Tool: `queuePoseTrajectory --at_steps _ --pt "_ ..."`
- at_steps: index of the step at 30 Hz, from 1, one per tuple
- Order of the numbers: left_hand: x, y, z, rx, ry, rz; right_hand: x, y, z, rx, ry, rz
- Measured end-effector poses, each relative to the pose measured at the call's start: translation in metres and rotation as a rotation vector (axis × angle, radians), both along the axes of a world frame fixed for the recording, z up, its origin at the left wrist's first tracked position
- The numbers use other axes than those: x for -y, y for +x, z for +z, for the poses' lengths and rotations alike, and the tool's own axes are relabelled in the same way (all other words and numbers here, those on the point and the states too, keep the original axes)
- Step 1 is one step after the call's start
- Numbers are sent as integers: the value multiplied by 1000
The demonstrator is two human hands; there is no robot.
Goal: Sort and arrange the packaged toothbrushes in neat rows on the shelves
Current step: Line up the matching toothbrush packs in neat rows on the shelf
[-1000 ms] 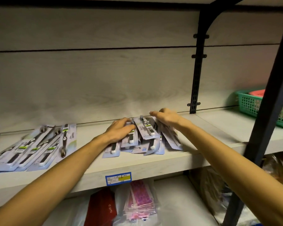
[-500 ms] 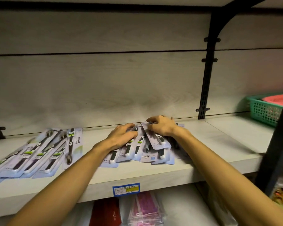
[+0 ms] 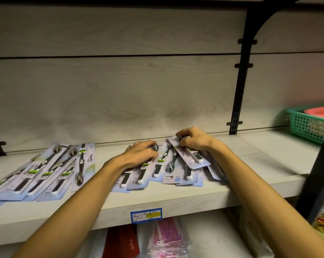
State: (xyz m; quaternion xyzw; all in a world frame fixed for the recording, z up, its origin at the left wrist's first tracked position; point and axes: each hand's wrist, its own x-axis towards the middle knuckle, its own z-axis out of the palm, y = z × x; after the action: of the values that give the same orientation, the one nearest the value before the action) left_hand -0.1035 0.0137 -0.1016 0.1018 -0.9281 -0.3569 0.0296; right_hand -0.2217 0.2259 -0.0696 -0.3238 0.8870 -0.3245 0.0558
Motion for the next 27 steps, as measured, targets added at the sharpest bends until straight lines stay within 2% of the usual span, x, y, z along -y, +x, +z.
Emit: queuePoseTrajectory --at_steps 6,9,15,20,25,27 --pt "-1 3 0 -38 0 -16 -15 -11 0 -7 28 -74" --pt "-3 -2 -4 -82 -92 2 -14 -12 -2 -74 73 -101" --pt "-4 -5 -8 -46 -228 -72 -9 -5 -3 -222 121 -117" --pt "-10 -12 -11 -100 -142 15 -7 -4 -4 -175 5 -35" --pt "-13 -15 -10 -144 206 109 -4 -6 -5 -179 -113 -42" --pt "-10 -14 -7 -180 232 127 -4 -5 -4 -141 -171 -52"
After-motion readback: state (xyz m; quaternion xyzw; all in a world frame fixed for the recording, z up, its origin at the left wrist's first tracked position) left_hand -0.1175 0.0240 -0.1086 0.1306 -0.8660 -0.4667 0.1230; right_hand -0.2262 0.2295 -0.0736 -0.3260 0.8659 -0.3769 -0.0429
